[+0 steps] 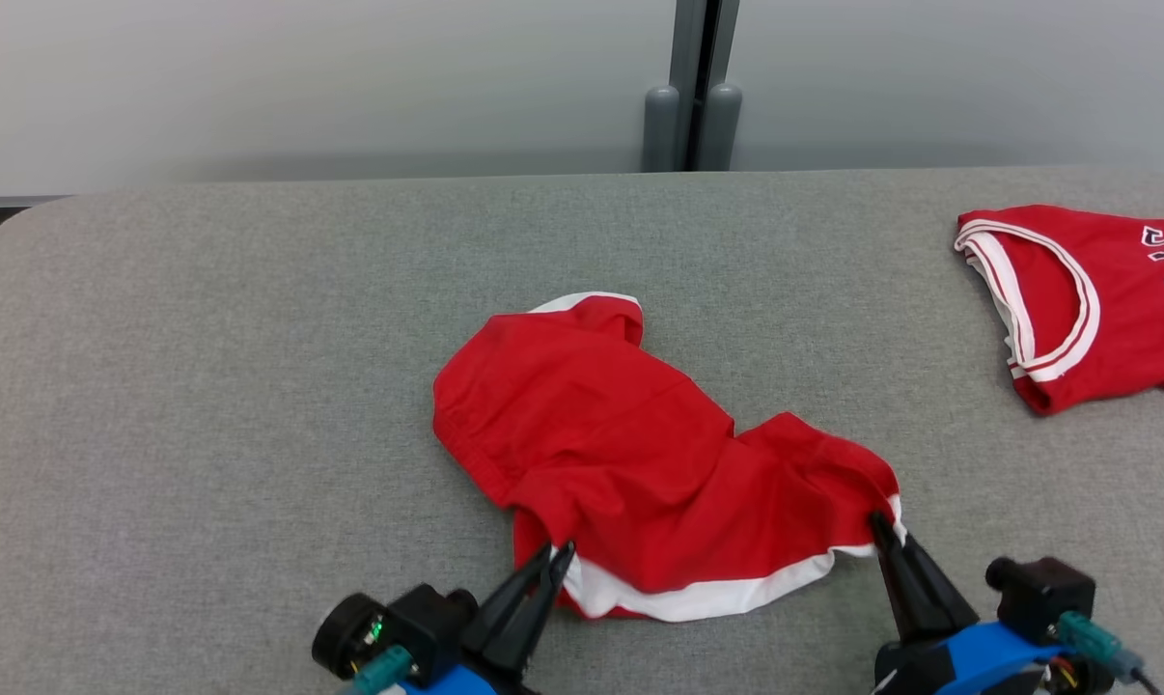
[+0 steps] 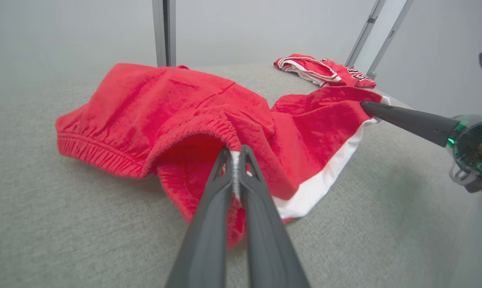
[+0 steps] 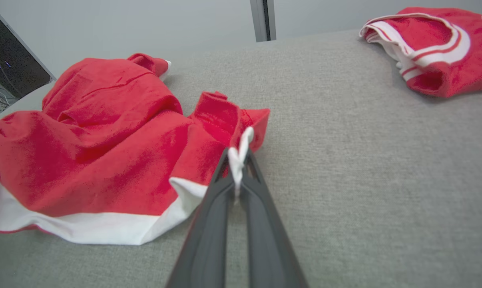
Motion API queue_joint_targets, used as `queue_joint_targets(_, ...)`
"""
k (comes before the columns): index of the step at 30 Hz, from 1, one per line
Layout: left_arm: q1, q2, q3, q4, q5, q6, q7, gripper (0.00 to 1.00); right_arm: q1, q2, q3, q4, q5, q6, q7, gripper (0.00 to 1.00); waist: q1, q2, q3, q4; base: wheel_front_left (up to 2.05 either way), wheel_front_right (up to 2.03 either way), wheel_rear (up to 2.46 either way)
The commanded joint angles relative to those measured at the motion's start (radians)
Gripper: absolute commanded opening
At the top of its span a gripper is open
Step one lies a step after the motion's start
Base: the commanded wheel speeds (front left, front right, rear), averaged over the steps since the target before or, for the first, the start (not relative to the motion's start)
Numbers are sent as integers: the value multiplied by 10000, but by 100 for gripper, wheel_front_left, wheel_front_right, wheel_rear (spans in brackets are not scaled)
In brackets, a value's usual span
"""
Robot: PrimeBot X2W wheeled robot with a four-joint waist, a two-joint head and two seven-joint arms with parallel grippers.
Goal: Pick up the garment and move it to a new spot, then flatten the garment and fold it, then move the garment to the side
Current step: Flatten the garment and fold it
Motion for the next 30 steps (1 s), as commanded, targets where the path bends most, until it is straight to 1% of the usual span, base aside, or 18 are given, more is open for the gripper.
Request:
queue_joint_targets(1,-186,74,144,-260,-77,51,15,0,60,-73,33,-412,144,23,124,0,0,-1,21,-27,0,0,0)
queue_joint_targets(4,-449,279,395,-897,-160,118,118,0,-77,-90,126,-1428,463,23,522,0,0,-1,89,-72,0,0,0)
queue_joint_targets(7,-940,364,739,-1338,-331,162,279,0,-559,-116,108,-2131,915,23,916,0,0,-1,210,-105,0,0,0)
queue_joint_targets(10,-1756,362,1169,-1563,-488,205,326,0,-1304,-231,116,-2462,1143,23,1236,0,0,-1,464,-149,0,0,0)
queue_joint_targets(13,-2866,392,1560,-1491,-527,181,373,0,-2416,-230,104,-2481,1292,23,1495,0,0,-1,860,-183,0,0,0)
queue_joint_targets(17,-4886,419,2057,-1094,-747,93,600,0,-4553,-216,107,-2060,1327,23,1811,0,0,-1,1705,-297,0,0,0)
queue_joint_targets(21,-7279,623,2314,-486,-771,21,873,0,-7229,-103,16,-1168,1284,18,2063,0,0,-1,2710,-472,0,0,0)
queue_joint_targets(23,-8485,566,2417,-66,-943,0,941,0,-8582,-52,-65,-665,1304,18,2092,0,0,-1,3126,-547,0,0,0)
queue_joint_targets(27,-10694,479,2403,791,-1127,-32,764,0,-10921,47,-496,409,1454,17,2073,0,0,-1,3692,-599,0,0,0)
queue_joint_targets(30,-12187,416,2068,1468,-1355,-28,556,0,-12400,88,-883,1171,1443,17,2018,0,0,-1,3938,-609,0,0,0)
